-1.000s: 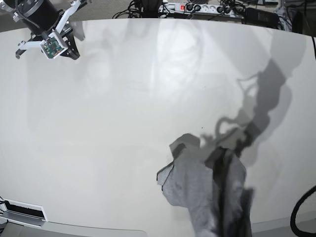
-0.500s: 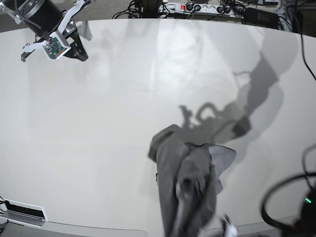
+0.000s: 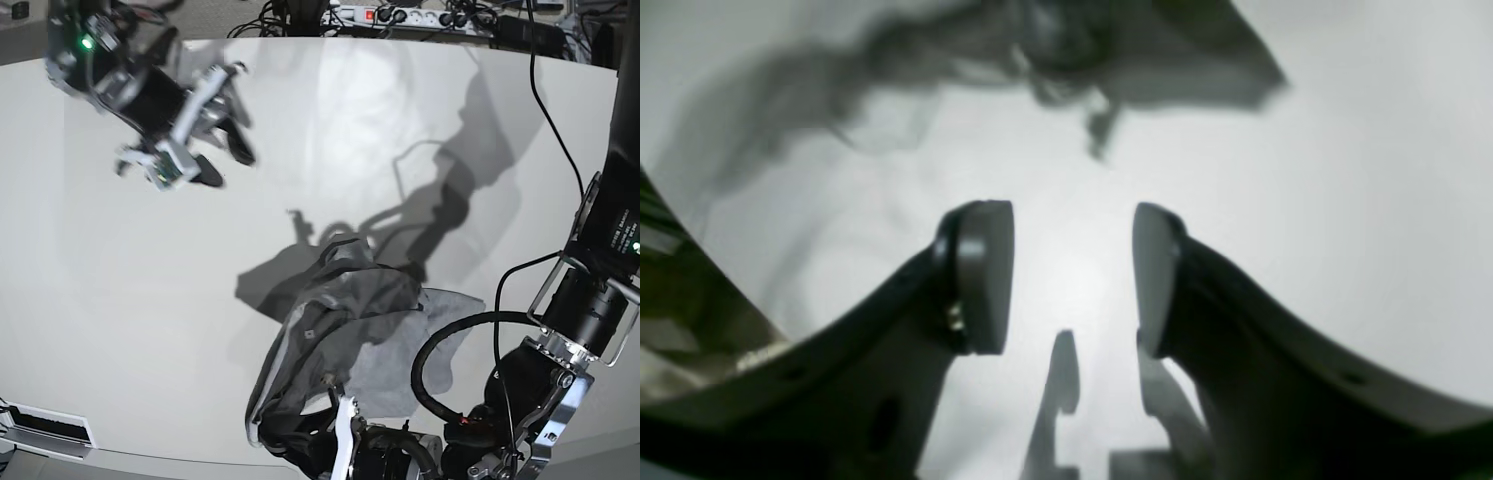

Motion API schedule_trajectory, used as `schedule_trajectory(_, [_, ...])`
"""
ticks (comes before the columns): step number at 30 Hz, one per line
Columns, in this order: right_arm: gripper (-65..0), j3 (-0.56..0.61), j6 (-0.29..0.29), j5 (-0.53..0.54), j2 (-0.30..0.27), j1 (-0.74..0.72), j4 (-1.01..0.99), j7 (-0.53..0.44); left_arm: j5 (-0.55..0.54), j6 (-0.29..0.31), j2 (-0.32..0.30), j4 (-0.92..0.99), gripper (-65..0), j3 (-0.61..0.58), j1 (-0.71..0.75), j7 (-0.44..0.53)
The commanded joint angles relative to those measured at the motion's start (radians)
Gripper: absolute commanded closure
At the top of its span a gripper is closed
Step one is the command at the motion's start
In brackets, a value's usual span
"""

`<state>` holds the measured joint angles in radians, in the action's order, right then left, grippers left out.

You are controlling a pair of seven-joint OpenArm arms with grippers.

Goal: Layout the t-shirt on the table in an organized manner, then fold the t-shirt properly
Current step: 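Reach the right gripper to the hanging shirt and grasp a fold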

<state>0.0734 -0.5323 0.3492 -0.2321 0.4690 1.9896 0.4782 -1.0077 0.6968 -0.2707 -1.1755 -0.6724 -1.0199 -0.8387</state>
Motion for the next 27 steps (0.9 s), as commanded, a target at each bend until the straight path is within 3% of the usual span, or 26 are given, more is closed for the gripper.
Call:
schedule_trajectory(1, [-32.9, 0.014, 0.003, 0.010, 0.005, -0.031, -0.002, -0.023, -0.018, 0.001, 0.008, -0.006, 0.0, 0.016, -0.048, 0.030])
schedule_trajectory(5, [-33.0, 0.051, 0.038, 0.002, 0.063, -0.164, -0.077, -0.024, 0.009, 0.001, 0.013, 0.009, 0.0, 0.016, -0.058, 0.030])
schedule_trajectory(13, [-37.4, 0.051, 0.039, -0.016, 0.189, -0.472, -0.357, -0.012, 0.008, 0.001, 0.013, 0.067, 0.0, 0.016, -0.108, 0.029])
schedule_trajectory(21, [-37.7, 0.051, 0.007, 0.062, 0.256, -0.713, -0.549, 0.115, 0.009, 0.001, 0.013, 0.092, 0.0, 0.016, -0.134, 0.030])
schedule_trajectory(24, [-37.7, 0.051, 0.011, 0.067, 0.287, -0.754, -0.583, 0.121, 0.009, 0.001, 0.013, 0.092, 0.0, 0.016, -0.133, 0.030])
schedule_trajectory(27, [-37.7, 0.051, -0.031, 0.067, 0.314, -0.769, -0.602, 0.123, 0.009, 0.001, 0.013, 0.092, 0.0, 0.016, -0.134, 0.030])
